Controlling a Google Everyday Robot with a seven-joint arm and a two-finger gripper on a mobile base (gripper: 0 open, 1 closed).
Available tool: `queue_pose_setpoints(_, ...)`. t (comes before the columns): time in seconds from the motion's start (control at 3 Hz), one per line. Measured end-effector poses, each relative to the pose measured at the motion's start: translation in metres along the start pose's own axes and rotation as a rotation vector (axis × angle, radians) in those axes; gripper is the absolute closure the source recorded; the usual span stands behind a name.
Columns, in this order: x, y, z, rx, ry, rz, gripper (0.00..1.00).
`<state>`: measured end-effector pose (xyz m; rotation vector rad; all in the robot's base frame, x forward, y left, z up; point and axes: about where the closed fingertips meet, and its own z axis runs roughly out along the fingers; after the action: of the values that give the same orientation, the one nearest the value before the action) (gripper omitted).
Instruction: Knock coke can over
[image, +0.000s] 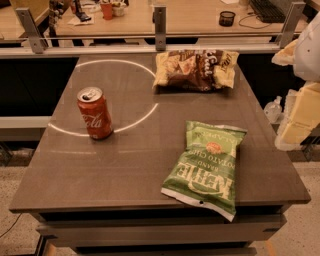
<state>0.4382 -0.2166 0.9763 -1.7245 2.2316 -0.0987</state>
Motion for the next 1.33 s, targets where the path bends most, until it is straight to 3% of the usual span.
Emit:
queue_pose_setpoints(0.33,0.000,0.000,0.000,0.000,0.000,0.000,0.00)
queue_pose_setpoints(0.67,-0.007,0.001,-0.003,-0.001,-0.048,0.027,0.00)
queue_pose_setpoints(1.0,-0.026,0.004,-0.009,0.003,-0.184,0.078,0.00)
queue_pose_setpoints(1.33,-0.052,0.014,-0.011,0.003,-0.363,0.118,0.00)
